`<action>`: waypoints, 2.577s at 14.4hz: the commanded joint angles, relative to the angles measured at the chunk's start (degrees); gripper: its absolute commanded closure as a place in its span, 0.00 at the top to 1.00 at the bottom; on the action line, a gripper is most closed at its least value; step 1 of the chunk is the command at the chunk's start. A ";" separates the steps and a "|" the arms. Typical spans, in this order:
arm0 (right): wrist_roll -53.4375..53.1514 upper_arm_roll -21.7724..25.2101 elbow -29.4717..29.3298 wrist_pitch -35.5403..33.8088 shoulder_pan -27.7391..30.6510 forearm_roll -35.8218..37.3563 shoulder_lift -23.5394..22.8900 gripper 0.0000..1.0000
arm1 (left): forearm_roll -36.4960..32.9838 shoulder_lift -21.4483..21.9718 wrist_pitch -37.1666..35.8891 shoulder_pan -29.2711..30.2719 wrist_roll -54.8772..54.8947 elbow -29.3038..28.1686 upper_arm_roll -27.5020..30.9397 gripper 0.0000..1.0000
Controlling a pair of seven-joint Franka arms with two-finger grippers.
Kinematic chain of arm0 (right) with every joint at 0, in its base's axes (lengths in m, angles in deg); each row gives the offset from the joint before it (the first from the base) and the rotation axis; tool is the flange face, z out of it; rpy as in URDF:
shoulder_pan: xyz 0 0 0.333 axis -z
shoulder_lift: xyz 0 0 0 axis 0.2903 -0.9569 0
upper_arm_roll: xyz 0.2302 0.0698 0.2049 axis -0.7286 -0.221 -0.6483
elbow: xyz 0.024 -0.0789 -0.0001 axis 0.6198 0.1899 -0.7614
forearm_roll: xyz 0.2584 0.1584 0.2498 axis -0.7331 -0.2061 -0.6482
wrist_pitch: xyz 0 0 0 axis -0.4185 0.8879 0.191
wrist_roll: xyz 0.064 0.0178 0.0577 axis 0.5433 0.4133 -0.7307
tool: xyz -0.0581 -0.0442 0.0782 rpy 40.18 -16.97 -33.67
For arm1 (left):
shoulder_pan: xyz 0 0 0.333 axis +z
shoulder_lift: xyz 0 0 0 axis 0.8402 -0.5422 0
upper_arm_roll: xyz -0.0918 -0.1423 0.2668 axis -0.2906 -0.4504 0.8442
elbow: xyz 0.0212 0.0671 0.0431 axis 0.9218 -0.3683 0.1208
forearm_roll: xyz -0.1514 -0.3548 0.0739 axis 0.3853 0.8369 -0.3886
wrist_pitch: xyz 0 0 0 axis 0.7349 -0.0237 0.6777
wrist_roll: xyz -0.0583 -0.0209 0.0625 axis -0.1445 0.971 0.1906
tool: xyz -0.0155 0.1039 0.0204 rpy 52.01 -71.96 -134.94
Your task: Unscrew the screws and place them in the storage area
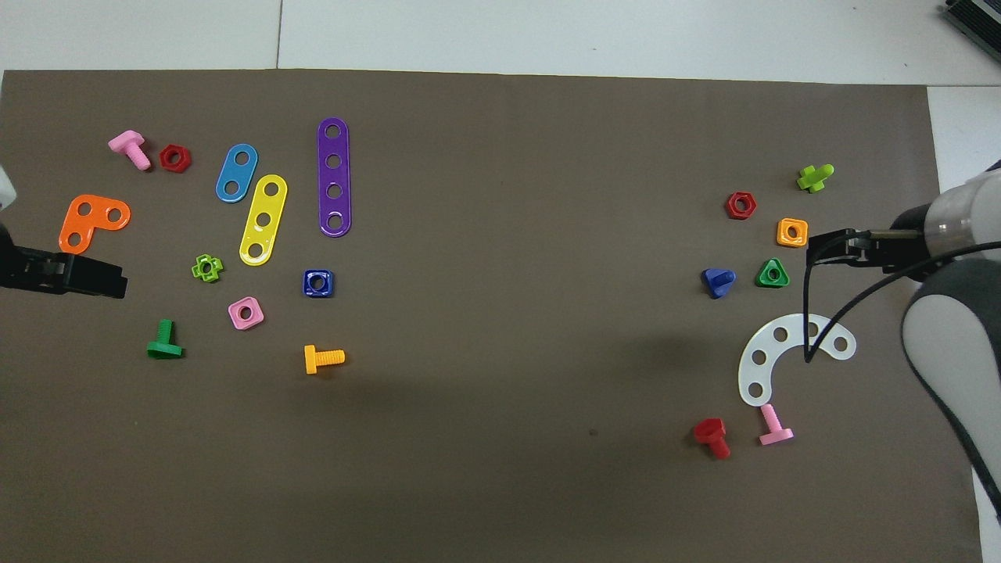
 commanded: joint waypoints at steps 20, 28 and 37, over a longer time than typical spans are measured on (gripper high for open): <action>1.31 -1.34 -17.93 -21.45 2.67 1.35 -1.40 1.00 | 0.65 1.33 1.06 0.44 -0.57 -1.42 0.94 1.00; 1.30 -1.34 -18.01 -20.92 2.58 0.72 -1.31 1.00 | 0.65 1.33 1.06 0.44 -0.57 -1.60 1.12 1.00; 1.29 -1.34 -17.58 -20.92 2.67 0.72 -1.14 1.00 | 0.65 1.33 1.14 0.35 -0.48 -1.60 1.03 1.00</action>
